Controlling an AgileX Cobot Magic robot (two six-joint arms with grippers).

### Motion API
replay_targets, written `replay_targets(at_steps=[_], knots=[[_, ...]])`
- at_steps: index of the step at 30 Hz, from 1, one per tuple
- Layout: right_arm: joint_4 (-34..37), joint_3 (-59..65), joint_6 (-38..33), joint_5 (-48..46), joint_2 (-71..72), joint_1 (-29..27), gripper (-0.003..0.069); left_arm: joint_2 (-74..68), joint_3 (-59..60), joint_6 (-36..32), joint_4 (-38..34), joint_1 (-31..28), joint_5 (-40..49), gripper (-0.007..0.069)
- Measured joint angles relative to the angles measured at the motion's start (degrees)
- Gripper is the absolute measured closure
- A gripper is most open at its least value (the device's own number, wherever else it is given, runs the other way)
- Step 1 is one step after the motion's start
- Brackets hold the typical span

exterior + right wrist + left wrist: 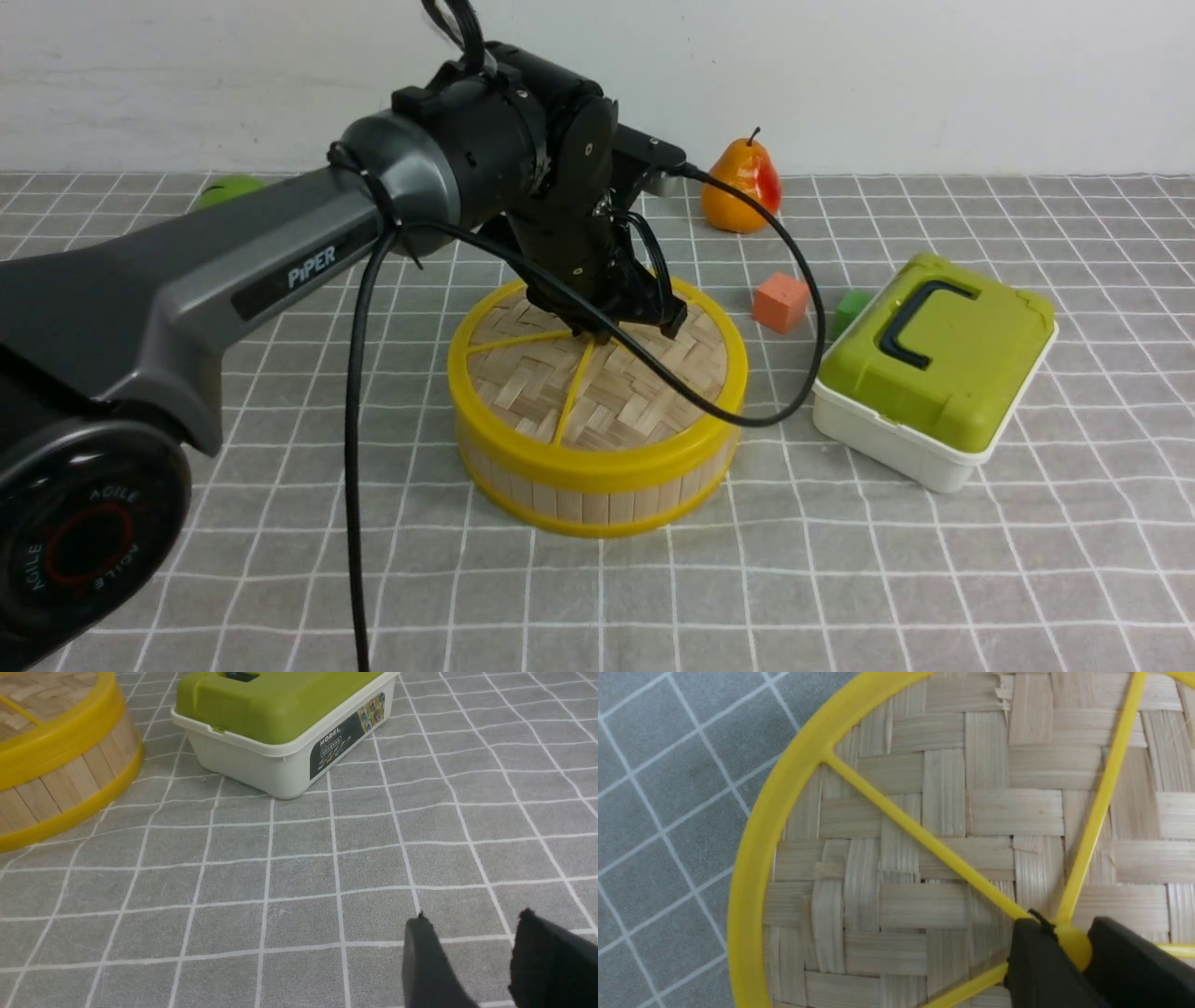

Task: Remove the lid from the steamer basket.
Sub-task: Use the left arm to lift the lid of the steamer, then use the left arm to place the steamer lid on the table

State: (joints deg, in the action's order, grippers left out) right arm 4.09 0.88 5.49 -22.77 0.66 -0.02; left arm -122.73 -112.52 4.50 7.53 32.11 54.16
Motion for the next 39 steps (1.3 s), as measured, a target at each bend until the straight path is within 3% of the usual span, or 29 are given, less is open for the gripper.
replay_targets(at_steps=[17, 26, 32, 39], knots=[[0.0, 0.0, 0.0, 0.0, 0.0, 0.0, 0.0418, 4.5, -1.5, 4.1, 1.1, -0.1, 1.7, 0.0515], [0.0, 0.0, 0.0, 0.0, 0.0, 0.0, 0.0418, 11.0, -1.8, 4.3, 11.9, -0.9, 5.1, 0.0515], [0.0, 0.0, 0.0, 0.0, 0.0, 0.0, 0.0416, 17.2, -1.8, 5.4, 12.1, -7.2, 9.2, 0.0515], [0.0, 0.0, 0.0, 0.0, 0.0, 0.0, 0.0416, 21.2, -1.4, 5.4, 4.3, -19.1, 13.5, 0.0515]])
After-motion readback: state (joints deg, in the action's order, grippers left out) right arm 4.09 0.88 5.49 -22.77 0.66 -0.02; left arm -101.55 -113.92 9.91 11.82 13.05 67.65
